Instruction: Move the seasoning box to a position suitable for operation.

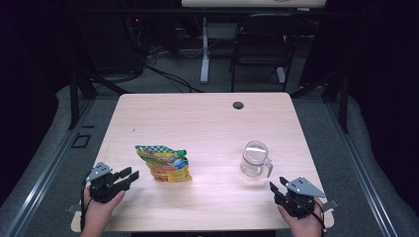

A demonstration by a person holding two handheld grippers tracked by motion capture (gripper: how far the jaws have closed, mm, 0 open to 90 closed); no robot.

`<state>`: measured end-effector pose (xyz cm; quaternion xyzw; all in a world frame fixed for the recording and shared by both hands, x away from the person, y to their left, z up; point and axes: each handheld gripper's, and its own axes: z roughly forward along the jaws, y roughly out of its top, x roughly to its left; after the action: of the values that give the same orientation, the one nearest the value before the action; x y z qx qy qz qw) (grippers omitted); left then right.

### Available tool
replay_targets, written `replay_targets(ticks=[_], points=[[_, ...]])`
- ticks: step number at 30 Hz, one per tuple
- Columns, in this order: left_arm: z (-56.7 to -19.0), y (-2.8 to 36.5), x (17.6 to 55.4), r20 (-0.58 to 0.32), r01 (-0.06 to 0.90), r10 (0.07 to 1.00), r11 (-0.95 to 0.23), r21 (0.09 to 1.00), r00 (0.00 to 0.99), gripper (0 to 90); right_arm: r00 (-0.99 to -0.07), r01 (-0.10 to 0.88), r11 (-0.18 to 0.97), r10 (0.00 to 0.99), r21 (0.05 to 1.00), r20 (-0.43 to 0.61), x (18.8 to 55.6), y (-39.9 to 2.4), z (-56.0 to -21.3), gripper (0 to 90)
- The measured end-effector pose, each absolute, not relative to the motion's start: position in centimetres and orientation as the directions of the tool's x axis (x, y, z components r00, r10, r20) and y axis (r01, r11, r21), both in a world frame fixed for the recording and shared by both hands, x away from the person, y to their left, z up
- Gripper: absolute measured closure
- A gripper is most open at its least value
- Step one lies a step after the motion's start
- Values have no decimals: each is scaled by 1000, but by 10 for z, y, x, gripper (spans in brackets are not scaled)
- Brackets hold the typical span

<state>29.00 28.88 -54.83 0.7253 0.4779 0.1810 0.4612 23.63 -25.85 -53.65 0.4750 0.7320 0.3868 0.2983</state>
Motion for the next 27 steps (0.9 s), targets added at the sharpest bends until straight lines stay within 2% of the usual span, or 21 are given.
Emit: replay_targets(ticks=[3, 5, 10, 17, 21, 22, 27], points=[[-548, 290, 288, -145, 507, 868, -136, 851, 476, 589, -371, 468, 222, 928, 856, -38, 239, -259, -535, 625], [-549, 292, 287, -154, 505, 870, -121, 855, 468, 580, -380, 464, 212, 925, 860, -23, 239, -258, -535, 635], [-551, 293, 282, -176, 524, 867, -110, 844, 465, 589, -396, 462, 235, 917, 855, -38, 241, -251, -536, 630], [-549, 291, 273, -154, 505, 865, -126, 854, 477, 589, -404, 459, 246, 914, 854, -47, 249, -245, -538, 589], [-549, 292, 271, -133, 509, 870, -148, 848, 475, 583, -369, 461, 254, 926, 850, -77, 260, -242, -539, 574], [-551, 293, 270, -146, 522, 871, -140, 842, 469, 583, -339, 465, 228, 939, 855, -66, 268, -242, -540, 575], [-552, 294, 266, -167, 529, 873, -118, 840, 459, 591, -318, 488, 202, 947, 849, -43, 277, -246, -544, 581]])
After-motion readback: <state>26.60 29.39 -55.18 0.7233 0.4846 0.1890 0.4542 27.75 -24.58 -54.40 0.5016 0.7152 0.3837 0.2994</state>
